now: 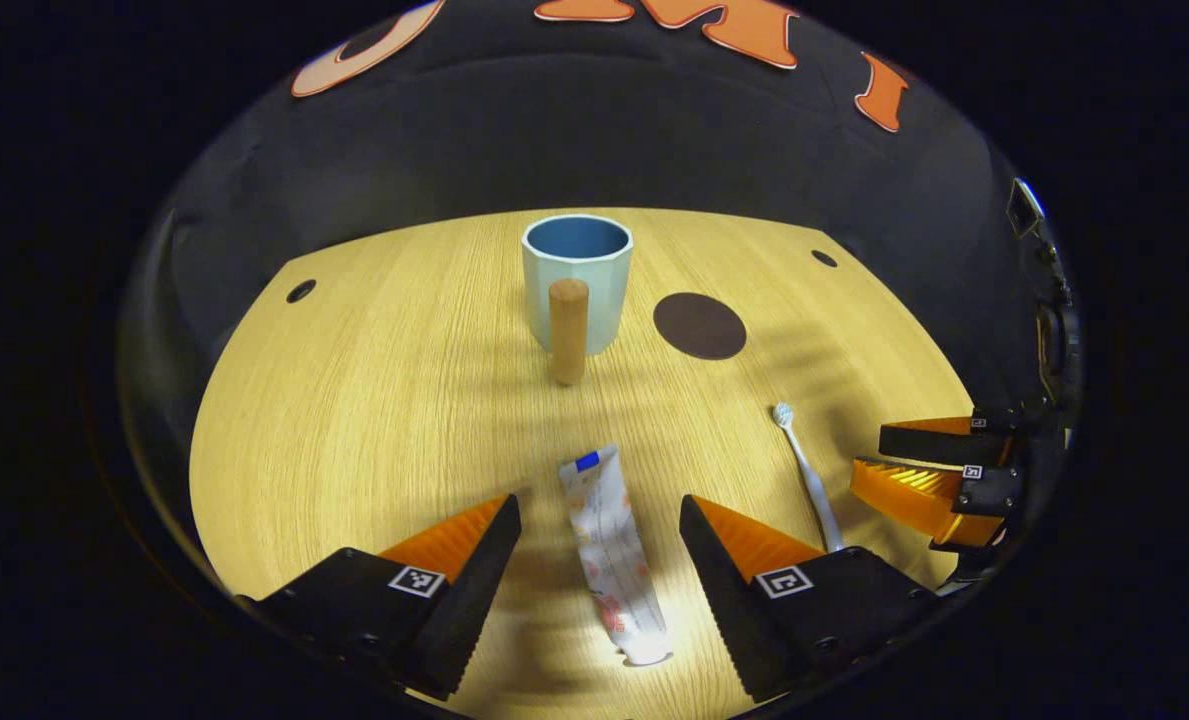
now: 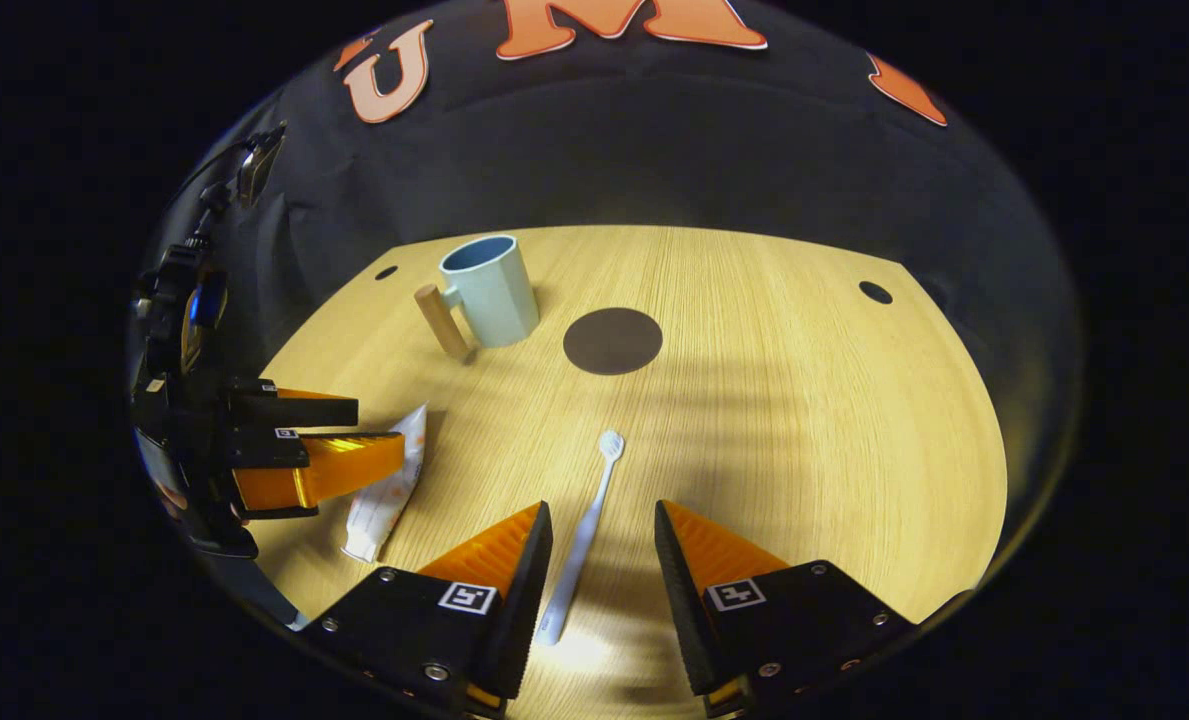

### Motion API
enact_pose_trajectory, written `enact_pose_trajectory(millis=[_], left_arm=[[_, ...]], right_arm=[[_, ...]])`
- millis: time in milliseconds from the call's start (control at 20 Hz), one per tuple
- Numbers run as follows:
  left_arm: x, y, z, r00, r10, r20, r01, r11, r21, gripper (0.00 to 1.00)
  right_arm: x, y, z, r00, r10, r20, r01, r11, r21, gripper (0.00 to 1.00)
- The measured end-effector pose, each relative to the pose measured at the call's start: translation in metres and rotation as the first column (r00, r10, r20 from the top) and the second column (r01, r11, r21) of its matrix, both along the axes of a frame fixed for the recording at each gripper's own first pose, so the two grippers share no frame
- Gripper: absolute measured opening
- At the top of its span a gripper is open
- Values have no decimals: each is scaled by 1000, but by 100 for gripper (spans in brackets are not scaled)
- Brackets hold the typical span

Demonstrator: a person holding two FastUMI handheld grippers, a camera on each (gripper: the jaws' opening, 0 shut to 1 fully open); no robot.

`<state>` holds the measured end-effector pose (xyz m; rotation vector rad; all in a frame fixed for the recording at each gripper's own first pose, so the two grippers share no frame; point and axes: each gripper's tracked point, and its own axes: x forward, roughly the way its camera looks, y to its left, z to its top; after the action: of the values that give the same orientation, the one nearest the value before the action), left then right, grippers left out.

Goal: Put the toothbrush and toothpaste on the desktop into the cup, then pick up the cup and place it on the coaster on the desktop.

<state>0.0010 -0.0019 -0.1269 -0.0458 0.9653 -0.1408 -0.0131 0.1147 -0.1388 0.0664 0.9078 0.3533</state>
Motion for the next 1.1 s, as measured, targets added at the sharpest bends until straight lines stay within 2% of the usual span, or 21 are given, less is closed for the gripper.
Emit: enact_pose_trajectory(millis=[200, 350, 400, 450, 500, 550, 600, 650, 700, 950, 1100], left_arm=[[-13, -12, -8, 989, 18, -146, -21, 1000, -18, 85], [-17, -17, -22, 977, 26, -209, -31, 999, -25, 85], [-18, -21, -27, 972, 33, -234, -42, 999, -32, 79], [-19, -18, -28, 969, 44, -244, -50, 999, -20, 67], [-19, -14, -27, 967, 60, -249, -64, 998, -8, 68], [-19, -8, -30, 961, 93, -260, -94, 996, 9, 65], [-17, -1, -32, 956, 131, -264, -129, 991, 26, 34], [-14, -4, -34, 958, 129, -254, -130, 991, 14, 21], [-14, -4, -34, 960, 126, -249, -130, 992, 3, 14], [-9, -10, -21, 984, 99, -148, -112, 991, -79, 13], [-7, -11, -8, 991, 106, -87, -115, 987, -108, 13]], right_arm=[[-4, 15, -21, 993, 22, -117, -23, 1000, -10, 58], [-4, 20, -32, 983, -1, -183, 0, 1000, -2, 47], [-5, 25, -37, 979, 4, -201, -5, 1000, -4, 42], [-2, 25, -36, 983, 5, -181, -10, 1000, -23, 39], [-1, 26, -40, 983, 7, -181, -15, 999, -44, 35], [2, 24, -39, 985, -5, -174, -4, 999, -48, 24], [1, 25, -38, 984, -4, -181, -1, 1000, -29, 10], [1, 27, -38, 985, 0, -174, -3, 1000, -17, 6], [3, 29, -38, 985, -4, -173, 5, 1000, 4, 5], [9, 37, -25, 993, -15, -118, 27, 994, 104, 4], [11, 29, -5, 1000, -8, -25, 10, 995, 101, 4]])
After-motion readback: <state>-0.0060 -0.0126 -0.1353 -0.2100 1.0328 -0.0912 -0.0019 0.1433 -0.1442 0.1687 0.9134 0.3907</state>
